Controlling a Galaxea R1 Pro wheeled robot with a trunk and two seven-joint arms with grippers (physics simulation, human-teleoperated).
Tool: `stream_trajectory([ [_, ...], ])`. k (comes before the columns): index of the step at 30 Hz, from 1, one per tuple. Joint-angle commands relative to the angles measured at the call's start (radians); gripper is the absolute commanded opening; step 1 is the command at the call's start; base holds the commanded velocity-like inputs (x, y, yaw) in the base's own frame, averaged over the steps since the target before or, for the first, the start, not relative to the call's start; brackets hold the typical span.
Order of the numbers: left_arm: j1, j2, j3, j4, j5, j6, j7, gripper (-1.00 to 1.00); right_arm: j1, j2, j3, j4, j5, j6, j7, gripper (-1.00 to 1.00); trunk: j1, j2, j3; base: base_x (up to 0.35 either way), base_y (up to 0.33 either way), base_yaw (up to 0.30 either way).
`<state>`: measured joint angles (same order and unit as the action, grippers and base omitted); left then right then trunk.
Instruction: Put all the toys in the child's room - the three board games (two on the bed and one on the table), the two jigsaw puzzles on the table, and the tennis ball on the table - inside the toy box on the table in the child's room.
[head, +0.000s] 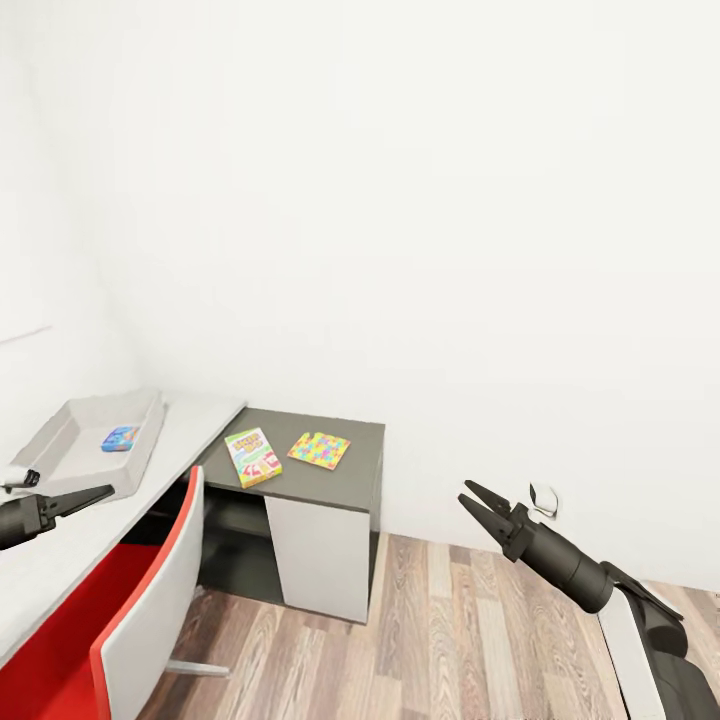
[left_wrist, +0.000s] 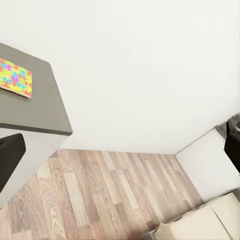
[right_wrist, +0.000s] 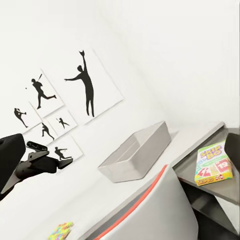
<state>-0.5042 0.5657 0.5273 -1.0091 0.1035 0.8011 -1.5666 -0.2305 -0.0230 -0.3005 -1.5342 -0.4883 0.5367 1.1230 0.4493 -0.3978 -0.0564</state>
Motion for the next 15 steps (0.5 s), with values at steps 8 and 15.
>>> stream_trajectory([
  [8, 0.000, 0.000, 0.000, 0.000, -0.001, 0.010, -0.004, 1.00, -0.001, 0.000, 0.000, 0.000, -0.004, 0.008, 0.000, 1.00, 0.001, -0.002, 0.006, 0.000, 0.000, -0.236],
  [15, 0.000, 0.000, 0.000, 0.000, -0.001, 0.010, -0.004, 1.00, -0.001, 0.000, 0.000, 0.000, -0.004, 0.008, 0.000, 1.00, 0.001, -0.002, 0.013, -0.046, 0.000, -0.236],
])
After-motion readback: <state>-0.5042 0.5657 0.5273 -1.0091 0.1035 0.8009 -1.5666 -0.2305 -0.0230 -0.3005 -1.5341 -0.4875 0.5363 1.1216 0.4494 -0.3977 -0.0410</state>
